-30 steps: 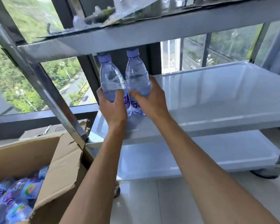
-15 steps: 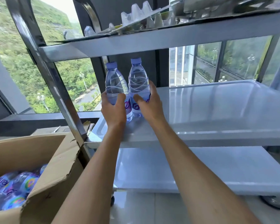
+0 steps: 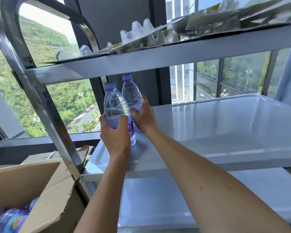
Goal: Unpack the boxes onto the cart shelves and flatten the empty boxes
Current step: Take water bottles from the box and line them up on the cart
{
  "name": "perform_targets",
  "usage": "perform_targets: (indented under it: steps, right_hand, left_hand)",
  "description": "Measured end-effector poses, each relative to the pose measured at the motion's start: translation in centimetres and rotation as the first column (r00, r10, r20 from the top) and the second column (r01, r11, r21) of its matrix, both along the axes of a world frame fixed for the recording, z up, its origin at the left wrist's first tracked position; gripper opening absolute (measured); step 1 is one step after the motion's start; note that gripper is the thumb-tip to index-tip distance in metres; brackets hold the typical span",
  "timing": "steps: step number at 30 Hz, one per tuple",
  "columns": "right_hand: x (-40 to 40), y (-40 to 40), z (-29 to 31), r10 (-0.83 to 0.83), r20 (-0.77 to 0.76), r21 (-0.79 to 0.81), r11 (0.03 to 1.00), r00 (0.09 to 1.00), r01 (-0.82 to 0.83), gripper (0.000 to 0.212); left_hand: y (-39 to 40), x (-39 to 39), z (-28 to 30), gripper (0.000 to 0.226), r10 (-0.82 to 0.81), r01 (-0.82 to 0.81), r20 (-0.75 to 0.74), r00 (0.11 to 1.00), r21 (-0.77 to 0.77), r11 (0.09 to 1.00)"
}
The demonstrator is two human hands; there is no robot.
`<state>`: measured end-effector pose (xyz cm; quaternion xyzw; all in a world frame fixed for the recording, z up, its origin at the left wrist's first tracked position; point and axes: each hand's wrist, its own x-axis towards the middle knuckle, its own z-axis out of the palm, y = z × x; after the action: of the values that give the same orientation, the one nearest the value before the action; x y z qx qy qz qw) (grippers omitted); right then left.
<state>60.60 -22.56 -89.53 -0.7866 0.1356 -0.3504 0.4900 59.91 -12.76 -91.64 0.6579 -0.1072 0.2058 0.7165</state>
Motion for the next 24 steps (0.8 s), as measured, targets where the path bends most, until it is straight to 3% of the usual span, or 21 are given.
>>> perform_targets:
  steps: [6,11,20,24]
  right_hand:
    - [0.4,-0.1,-1.5,-0.056,0.057,0.03,0.998,0.997,0.054,0.07]
    - [0.5,-0.7,-1.0,-0.062,-0.016,-0.09,0.994,0.998,0.06,0.075]
    - [0.5,-2.2,-1.0,-0.1,-0.033,-0.073,0.993,0.995,0.097,0.066]
    - [0.7,-1.9,-1.3,-0.094,-0.007,-0.034,0.995,0.996,0.094,0.064]
  left_hand:
    - [0.1,0.6,-0.1,0.036,0.018,-0.018,0.034,0.999,0.0,1.0]
    - [-0.5,1.4,-0.1,0.038,0.057,-0.062,0.081,0.995,0.056,0.997]
    - [-1.9,5.7,1.4,0.017,-0.065,0.065,-0.022,0.998,-0.004,0.998]
    - [-2.9,7.9,1.9,0.029,-0.098,0.096,-0.084,0.992,-0.028,0.995]
